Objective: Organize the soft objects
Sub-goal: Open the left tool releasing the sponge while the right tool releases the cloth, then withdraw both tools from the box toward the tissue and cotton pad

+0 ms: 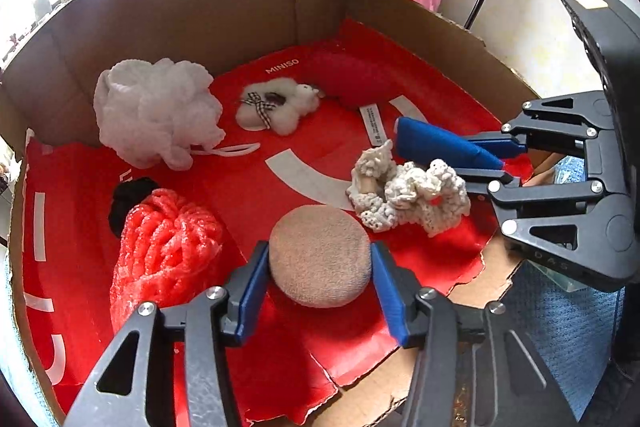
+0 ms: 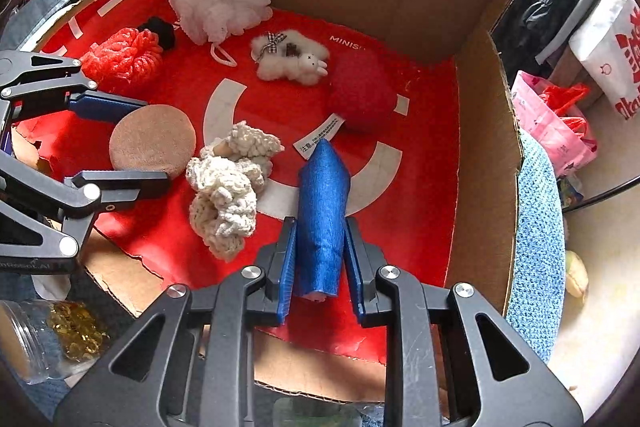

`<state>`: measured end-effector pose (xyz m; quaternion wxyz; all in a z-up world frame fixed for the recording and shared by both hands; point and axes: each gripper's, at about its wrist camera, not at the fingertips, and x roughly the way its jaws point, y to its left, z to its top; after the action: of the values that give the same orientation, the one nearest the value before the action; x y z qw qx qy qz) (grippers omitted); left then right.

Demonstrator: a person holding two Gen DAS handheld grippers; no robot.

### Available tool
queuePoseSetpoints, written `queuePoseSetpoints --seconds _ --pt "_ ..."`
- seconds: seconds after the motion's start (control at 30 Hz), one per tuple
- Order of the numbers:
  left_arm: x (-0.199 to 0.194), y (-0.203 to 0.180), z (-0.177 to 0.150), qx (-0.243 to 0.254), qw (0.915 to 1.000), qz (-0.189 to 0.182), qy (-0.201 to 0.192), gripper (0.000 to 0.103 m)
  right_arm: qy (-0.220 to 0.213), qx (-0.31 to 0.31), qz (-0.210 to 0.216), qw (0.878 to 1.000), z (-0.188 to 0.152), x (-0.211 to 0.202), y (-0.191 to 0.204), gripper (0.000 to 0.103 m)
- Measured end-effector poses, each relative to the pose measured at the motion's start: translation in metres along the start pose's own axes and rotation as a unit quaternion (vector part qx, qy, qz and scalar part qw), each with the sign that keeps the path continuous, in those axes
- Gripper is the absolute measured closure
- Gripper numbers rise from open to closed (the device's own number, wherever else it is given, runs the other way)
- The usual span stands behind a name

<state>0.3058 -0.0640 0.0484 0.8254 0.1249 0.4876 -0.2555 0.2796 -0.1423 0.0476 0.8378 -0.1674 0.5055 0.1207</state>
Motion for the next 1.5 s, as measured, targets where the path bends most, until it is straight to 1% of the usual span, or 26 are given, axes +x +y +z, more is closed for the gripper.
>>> queuePoseSetpoints --seconds 0.07,0.2,0.23,0.3,0.33,0.37,0.47,0.5,0.6,0.7,0.77,0.83,0.93,1.0,1.07,1.13,1.23,1.4,1.5 --pt "0.0 0.0 0.0 -0.001 1.0 0.0 -0.001 0.047 0.001 0.001 0.001 1.0 -0.001 0.0 -0.001 0.079" --pt "-0.001 0.0 0.0 -0.001 1.0 0.002 -0.003 0.037 0.002 0.0 0.002 1.0 0.0 0.0 -0.001 0.075" --pt "-0.001 0.0 0.001 -0.002 1.0 0.002 -0.004 0.037 0.001 -0.001 0.001 1.0 0.0 -0.001 0.0 0.073" --pt "-0.003 0.001 0.001 -0.006 1.0 0.001 -0.007 0.037 0.0 0.0 0.002 1.0 0.0 -0.003 0.001 0.068" --pt "-0.004 0.002 0.001 -0.008 0.9999 -0.002 -0.008 0.036 -0.003 0.0 0.007 1.0 0.0 -0.005 0.001 0.061" --pt "-0.005 0.002 0.001 -0.009 0.9999 -0.003 -0.009 0.036 -0.006 -0.001 0.01 1.0 0.0 -0.007 0.002 0.057" --pt "-0.008 0.002 0.001 -0.009 0.9999 -0.003 -0.013 0.035 -0.012 -0.009 0.001 1.0 0.0 -0.013 0.007 0.051" --pt "-0.01 0.002 0.0 -0.009 0.9999 -0.003 -0.014 0.035 -0.015 -0.01 0.0 1.0 0.0 -0.016 0.008 0.05" --pt "-0.015 0.002 -0.002 -0.011 0.9998 -0.001 -0.018 0.028 -0.023 -0.007 -0.002 1.0 -0.001 -0.025 0.009 0.049" --pt "-0.023 0.002 -0.005 -0.018 0.9995 -0.001 -0.027 0.026 -0.031 -0.002 -0.004 1.0 -0.003 -0.034 0.006 0.049" --pt "-0.031 0.003 -0.007 -0.023 0.9991 0.0 -0.036 0.024 -0.04 0.003 -0.005 0.999 -0.006 -0.045 0.009 0.046" --pt "-0.038 0.003 -0.01 -0.027 0.9987 0.002 -0.043 0.017 -0.05 0.008 -0.005 0.999 -0.01 -0.055 0.009 0.043" --pt "-0.055 0.002 -0.017 -0.036 0.9974 0.009 -0.062 0.012 -0.065 0.015 -0.003 0.998 -0.016 -0.07 0.007 0.042" --pt "-0.067 0.001 -0.023 -0.041 0.996 0.014 -0.077 0.011 -0.075 0.017 -0.002 0.997 -0.023 -0.081 0.007 0.042" --pt "-0.077 -0.002 -0.028 -0.045 0.995 0.019 -0.087 0.009 -0.084 0.021 -0.002 0.996 -0.031 -0.091 0.008 0.037" --pt "-0.087 -0.004 -0.035 -0.048 0.9939 0.028 -0.095 0.006 -0.091 0.022 -0.002 0.996 -0.041 -0.099 0.01 0.036" --pt "-0.1 -0.006 -0.05 -0.053 0.9919 0.043 -0.107 0.006 -0.096 0.025 -0.001 0.995 -0.056 -0.107 0.012 0.036" --pt "-0.115 -0.007 -0.075 -0.064 0.9887 0.071 -0.115 0.005 -0.099 0.028 0.001 0.995 -0.08 -0.117 0.017 0.035" --pt "-0.123 -0.005 -0.093 -0.075 0.9868 0.082 -0.118 0.003 -0.102 0.029 0.004 0.994 -0.095 -0.122 0.021 0.033"
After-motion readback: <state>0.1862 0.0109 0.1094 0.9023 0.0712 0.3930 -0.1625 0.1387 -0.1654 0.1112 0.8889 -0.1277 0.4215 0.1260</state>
